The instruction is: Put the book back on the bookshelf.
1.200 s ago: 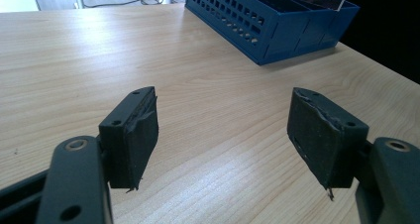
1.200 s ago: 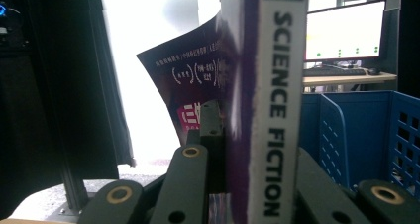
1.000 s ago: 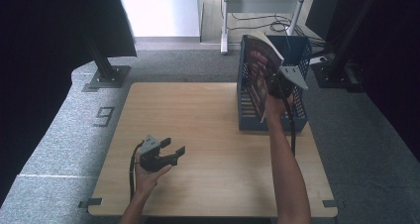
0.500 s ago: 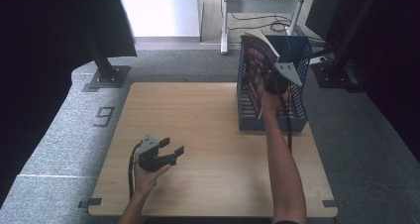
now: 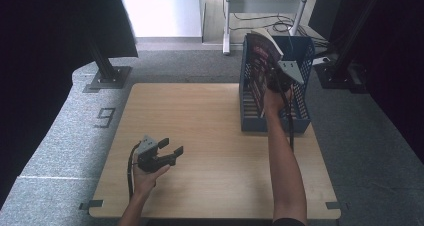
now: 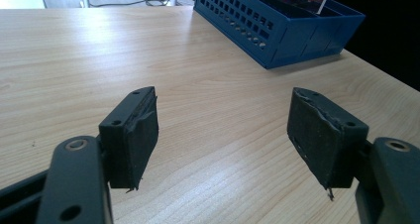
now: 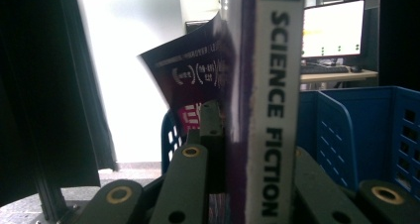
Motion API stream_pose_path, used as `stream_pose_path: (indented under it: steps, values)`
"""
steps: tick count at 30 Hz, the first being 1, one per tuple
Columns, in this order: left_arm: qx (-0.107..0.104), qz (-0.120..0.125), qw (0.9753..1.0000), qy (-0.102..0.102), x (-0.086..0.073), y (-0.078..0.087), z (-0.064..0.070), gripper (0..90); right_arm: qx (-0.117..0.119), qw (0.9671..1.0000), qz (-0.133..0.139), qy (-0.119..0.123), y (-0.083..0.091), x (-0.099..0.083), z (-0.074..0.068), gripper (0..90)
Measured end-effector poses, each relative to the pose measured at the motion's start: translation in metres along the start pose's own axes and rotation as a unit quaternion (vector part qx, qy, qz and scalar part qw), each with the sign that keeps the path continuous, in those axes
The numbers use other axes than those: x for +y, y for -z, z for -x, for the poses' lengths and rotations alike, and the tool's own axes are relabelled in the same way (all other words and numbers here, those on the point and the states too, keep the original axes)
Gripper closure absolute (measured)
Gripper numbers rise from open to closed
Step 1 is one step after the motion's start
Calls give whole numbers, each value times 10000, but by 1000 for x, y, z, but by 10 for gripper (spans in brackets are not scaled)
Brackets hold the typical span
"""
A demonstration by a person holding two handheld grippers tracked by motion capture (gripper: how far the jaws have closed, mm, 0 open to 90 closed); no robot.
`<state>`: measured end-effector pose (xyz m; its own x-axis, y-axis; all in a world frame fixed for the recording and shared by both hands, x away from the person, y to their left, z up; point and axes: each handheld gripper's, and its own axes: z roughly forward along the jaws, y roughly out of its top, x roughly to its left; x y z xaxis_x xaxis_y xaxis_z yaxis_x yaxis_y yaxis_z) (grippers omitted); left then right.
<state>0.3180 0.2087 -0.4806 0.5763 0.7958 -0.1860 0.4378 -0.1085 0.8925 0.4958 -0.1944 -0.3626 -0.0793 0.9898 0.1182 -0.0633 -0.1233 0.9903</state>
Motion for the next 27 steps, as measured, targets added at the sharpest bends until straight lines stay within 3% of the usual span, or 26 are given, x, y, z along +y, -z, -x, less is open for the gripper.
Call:
stream_pose_path:
  steps: [8, 15, 22, 27]
  values:
    - [4, 2, 10000, 4, 0, 0, 0, 281, -32, 10000, 73, -60, -2, 0, 2, 816]
    - [31, -24, 10000, -8, -1, -1, -1, 281, -88, 9999, 98, -66, -15, 1, -2, 816]
    - [54, 1, 10000, 38, -2, 0, -4, 281, -65, 9999, -8, -83, -27, -14, -7, 816]
    - [44, -22, 10000, 47, -2, -2, -5, 281, -28, 10000, -12, 79, -30, -27, -15, 815]
